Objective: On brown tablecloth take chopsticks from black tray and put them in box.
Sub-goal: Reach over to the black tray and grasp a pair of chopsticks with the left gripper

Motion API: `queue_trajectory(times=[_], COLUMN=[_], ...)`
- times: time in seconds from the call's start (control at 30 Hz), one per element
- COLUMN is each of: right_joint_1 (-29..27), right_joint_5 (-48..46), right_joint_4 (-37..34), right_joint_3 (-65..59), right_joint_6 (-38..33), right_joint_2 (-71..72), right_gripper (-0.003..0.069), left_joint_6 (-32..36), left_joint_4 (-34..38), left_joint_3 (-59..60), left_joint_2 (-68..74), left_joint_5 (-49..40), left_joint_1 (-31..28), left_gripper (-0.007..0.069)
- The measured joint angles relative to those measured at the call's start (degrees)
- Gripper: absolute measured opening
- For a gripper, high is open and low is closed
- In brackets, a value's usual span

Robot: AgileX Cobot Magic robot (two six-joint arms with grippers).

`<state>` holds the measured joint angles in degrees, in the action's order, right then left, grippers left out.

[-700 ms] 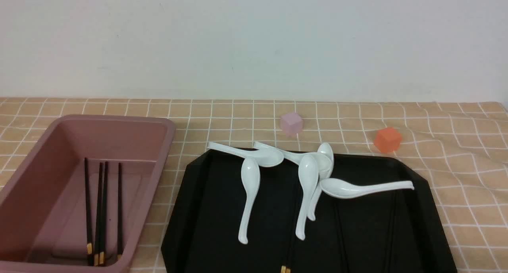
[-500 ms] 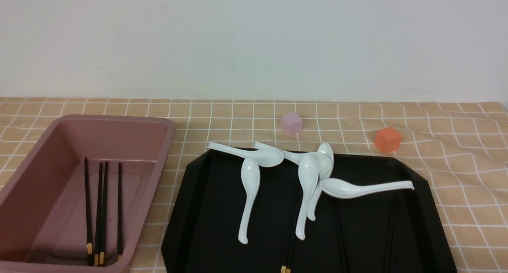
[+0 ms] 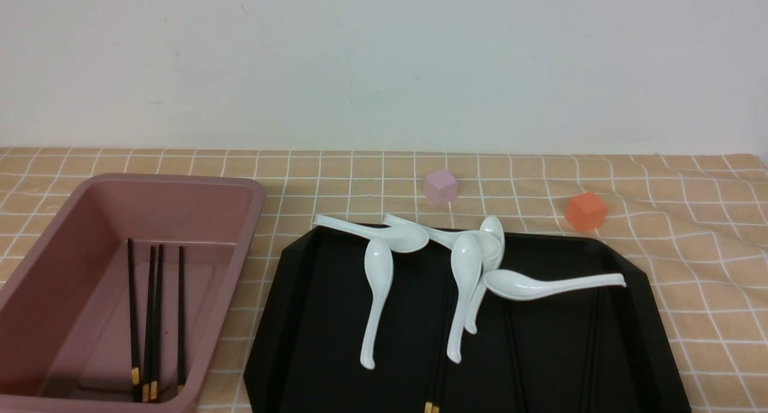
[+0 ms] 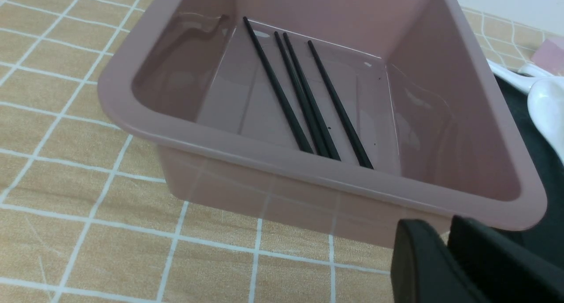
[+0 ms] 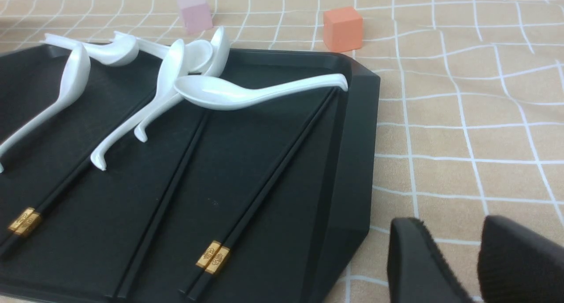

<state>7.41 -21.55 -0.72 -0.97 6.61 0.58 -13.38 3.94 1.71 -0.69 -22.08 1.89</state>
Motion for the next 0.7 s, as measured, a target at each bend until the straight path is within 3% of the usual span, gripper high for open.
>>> queue_trajectory(times=[0.7], right_joint_1=[0.0], right_joint_5=[0.0], right_joint_4=[0.0], right_joint_3=[0.0], right_joint_6=[0.0], right_joint_2=[0.0], right_gripper=[0.024], left_joint_6=[0.0], left_joint_4=[0.0], left_joint_3=[0.0], left_joint_2=[0.0], left_joint_5=[0.0], left_joint_1=[0.0], left_gripper=[0.0125])
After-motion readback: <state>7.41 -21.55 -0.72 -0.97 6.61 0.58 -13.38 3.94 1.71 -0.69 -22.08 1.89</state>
